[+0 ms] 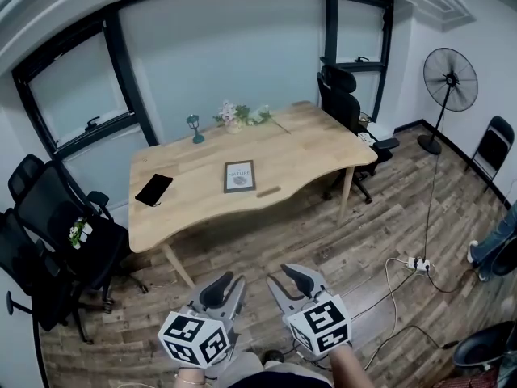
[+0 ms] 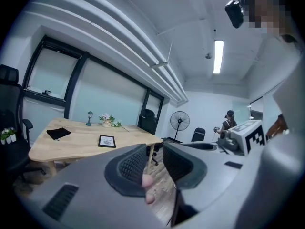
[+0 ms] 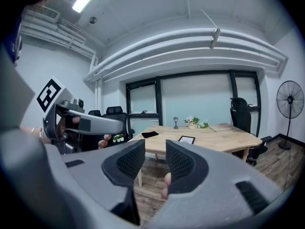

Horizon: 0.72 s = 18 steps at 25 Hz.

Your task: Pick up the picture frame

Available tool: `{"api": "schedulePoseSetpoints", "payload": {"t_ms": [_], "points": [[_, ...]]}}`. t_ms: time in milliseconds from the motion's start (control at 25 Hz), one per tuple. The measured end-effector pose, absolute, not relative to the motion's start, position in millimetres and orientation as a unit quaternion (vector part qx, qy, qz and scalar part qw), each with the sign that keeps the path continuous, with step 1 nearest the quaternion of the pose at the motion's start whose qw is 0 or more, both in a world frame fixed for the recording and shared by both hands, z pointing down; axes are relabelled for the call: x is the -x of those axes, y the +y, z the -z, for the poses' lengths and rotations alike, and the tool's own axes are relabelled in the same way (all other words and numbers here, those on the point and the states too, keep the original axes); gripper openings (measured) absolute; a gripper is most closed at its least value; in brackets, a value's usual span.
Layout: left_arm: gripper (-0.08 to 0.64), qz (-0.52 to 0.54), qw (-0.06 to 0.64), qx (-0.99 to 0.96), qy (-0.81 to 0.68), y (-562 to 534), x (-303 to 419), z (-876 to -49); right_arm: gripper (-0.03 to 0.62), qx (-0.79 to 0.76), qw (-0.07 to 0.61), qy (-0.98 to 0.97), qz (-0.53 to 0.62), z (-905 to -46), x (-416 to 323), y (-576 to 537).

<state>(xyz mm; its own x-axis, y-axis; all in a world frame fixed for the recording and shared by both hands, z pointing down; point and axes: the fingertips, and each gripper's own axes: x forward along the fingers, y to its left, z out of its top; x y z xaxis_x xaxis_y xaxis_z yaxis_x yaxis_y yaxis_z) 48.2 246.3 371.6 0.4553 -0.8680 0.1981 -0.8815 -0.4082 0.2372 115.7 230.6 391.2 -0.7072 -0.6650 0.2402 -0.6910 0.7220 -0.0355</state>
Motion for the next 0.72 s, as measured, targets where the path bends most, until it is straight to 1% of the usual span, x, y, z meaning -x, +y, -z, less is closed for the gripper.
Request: {"api": "schedulePoseSetpoints", "payload": {"t_ms": [440, 720], "points": [[0.135, -0.035, 0.168, -0.840, -0.515, 219, -57, -379, 0.129, -0.359, 0.110, -0.924, -0.066, -400, -120, 201], [0.137, -0.035, 0.171, -0.840, -0.513, 194, -49, -381, 0.130, -0.364, 0.112, -0.923, -0.062, -400, -114, 176]]}}
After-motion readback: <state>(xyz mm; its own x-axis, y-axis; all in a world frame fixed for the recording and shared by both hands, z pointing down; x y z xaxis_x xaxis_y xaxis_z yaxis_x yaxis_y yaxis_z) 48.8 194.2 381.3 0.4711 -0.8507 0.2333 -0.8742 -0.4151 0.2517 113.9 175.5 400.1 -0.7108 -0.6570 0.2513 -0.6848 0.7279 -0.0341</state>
